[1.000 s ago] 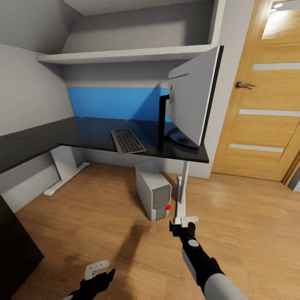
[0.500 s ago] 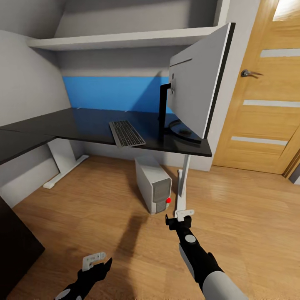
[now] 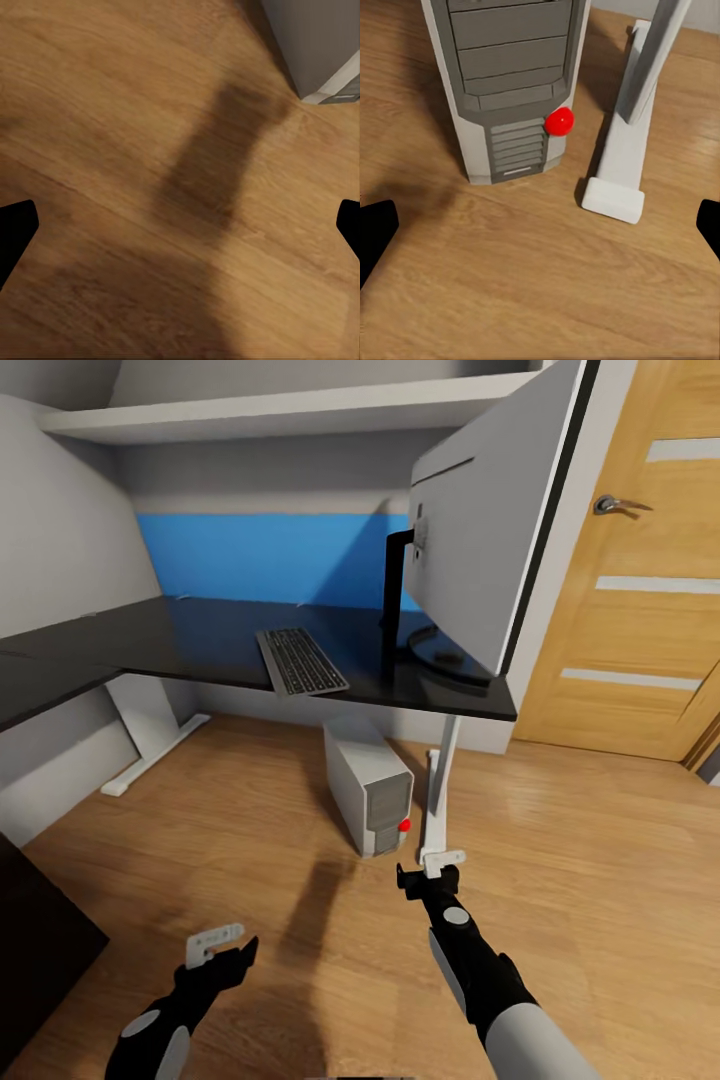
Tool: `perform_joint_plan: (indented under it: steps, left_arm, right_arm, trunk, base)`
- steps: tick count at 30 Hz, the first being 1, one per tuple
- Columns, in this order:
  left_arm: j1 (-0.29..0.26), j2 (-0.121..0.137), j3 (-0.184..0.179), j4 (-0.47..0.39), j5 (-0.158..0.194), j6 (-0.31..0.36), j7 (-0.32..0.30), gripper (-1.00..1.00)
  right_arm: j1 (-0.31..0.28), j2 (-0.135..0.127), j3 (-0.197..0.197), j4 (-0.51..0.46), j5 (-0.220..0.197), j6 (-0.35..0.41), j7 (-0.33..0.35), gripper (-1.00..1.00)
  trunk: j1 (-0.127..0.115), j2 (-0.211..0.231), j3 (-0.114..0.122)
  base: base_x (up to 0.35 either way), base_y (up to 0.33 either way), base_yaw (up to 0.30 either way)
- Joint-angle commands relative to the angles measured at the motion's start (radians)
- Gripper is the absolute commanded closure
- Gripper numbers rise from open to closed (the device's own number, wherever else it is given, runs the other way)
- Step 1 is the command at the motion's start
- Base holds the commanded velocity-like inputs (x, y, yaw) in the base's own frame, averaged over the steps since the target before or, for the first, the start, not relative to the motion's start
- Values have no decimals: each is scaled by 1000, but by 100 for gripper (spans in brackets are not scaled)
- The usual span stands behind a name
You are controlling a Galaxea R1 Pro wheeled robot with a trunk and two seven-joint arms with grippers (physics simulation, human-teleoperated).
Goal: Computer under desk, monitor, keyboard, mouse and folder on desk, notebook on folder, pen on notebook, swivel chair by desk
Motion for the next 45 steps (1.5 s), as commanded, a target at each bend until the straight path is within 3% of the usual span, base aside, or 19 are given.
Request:
perform_joint_plan:
  steps: [1, 6, 12, 24, 45]
  left_arm:
    - [0, -2, 1, -5, 10, 9, 6, -100]
    - [0, -5, -2, 5, 10, 17, 7, -100]
    - [0, -5, -4, 90, 9, 10, 2, -100]
    - [0, -3, -5, 187, 6, -122, 1, -100]
    - [0, -5, -8, 209, 6, -140, 1, -100]
  right_arm:
    - [0, 0, 7, -15, 3, 17, -6, -100]
    - [0, 0, 50, -72, -30, 53, -4, -100]
    - [2, 0, 83, -93, -71, 46, 0, -100]
    - [7, 0, 168, -10, -84, -142, 2, -100]
    - [9, 0, 186, 1, -89, -176, -1, -100]
  trunk:
    - [0, -1, -5]
    - [0, -1, -5]
    - [0, -1, -5]
    - [0, -1, -5]
    - [0, -1, -5]
  base:
    - [0, 0, 0]
    - [0, 0, 0]
    - [0, 0, 0]
    - [0, 0, 0]
    - [76, 55, 0]
